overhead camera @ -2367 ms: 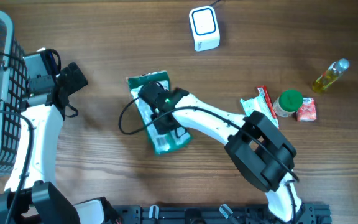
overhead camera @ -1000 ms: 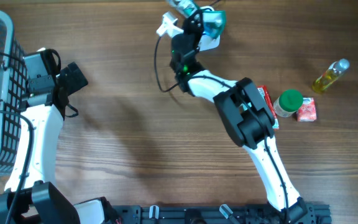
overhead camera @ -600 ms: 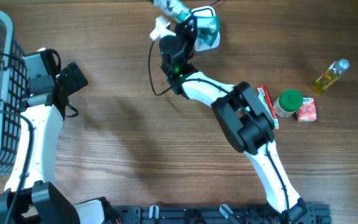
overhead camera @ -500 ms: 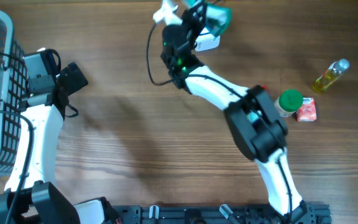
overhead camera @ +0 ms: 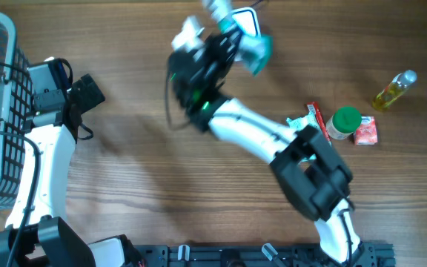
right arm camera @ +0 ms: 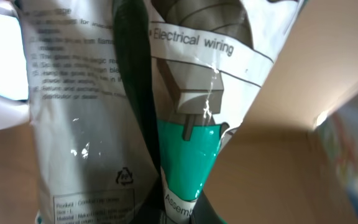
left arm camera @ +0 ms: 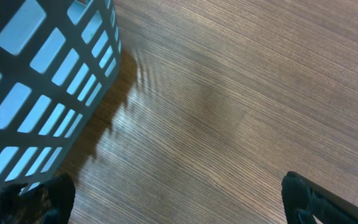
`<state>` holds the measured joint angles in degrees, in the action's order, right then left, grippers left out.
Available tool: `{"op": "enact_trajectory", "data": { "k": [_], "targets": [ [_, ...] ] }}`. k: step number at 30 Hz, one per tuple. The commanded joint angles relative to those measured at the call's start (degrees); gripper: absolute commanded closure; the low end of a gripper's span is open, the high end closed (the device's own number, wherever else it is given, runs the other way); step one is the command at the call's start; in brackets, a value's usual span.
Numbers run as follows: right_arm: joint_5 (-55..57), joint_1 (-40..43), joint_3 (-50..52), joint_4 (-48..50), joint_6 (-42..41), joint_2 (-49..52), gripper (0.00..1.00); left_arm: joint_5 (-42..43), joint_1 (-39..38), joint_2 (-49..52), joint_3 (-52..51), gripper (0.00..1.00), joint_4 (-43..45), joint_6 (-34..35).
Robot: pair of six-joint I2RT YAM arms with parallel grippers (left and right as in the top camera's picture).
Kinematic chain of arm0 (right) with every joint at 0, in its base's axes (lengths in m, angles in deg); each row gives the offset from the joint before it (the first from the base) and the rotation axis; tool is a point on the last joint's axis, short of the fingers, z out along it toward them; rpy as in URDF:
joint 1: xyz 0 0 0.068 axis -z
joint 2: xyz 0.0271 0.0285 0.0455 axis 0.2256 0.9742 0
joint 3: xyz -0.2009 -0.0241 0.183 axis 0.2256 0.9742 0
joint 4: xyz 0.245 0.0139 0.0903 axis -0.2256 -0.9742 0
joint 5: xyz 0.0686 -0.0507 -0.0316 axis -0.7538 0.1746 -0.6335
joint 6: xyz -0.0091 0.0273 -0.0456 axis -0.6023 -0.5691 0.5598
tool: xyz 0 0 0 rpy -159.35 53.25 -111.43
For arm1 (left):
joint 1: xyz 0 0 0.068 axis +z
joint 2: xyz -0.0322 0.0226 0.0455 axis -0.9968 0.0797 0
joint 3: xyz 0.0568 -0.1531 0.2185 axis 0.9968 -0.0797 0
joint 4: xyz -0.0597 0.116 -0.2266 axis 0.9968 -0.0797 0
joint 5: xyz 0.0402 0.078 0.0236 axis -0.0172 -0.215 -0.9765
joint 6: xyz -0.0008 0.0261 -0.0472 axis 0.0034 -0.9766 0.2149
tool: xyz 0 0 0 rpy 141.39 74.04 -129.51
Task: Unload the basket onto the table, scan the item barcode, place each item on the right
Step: 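Lower the gloves pack onto the table below the scanner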
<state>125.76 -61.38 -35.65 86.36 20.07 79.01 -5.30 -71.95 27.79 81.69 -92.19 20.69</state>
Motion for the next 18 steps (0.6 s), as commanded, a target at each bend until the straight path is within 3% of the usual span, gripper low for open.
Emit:
{"op": "enact_trajectory", "data": {
  "k": [1,5,8,11,15,18],
  "targets": [
    [-1.25,-6.05,3.98,-2.38,-6.47,-1.07,0.96,0.09,0.26,-0.72,0.61,0.00,0.13,-0.70],
    [-3.06,-10.93,9.14,-13.90,-19.82,-1.07,0.96,0.09,0.26,-0.72,0.61,0.00,0.13,-0.70],
    [-10.62,-10.95,11.50,-25.94,-23.58,-1.07,0.96,0.09,0.26,-0.72,0.61,0.00,0.13,-0.70],
    [-18.43,-9.22,11.52,-35.71,-33.81,-1.09,0.96,0.09,0.26,-0.72,0.61,0.00,0.13,-0.70],
    [-36.33,-7.37,11.52,-54.10,-55.01,-1.09,0.96,0.09,0.26,-0.72,0.61,0.00,0.13,-0.70],
    [-38.93,-6.40,11.50,-62.47,-68.54,-1.20,0.96,0.09,0.26,-0.72,0.61,0.00,0.13,-0.68]
  ]
}}
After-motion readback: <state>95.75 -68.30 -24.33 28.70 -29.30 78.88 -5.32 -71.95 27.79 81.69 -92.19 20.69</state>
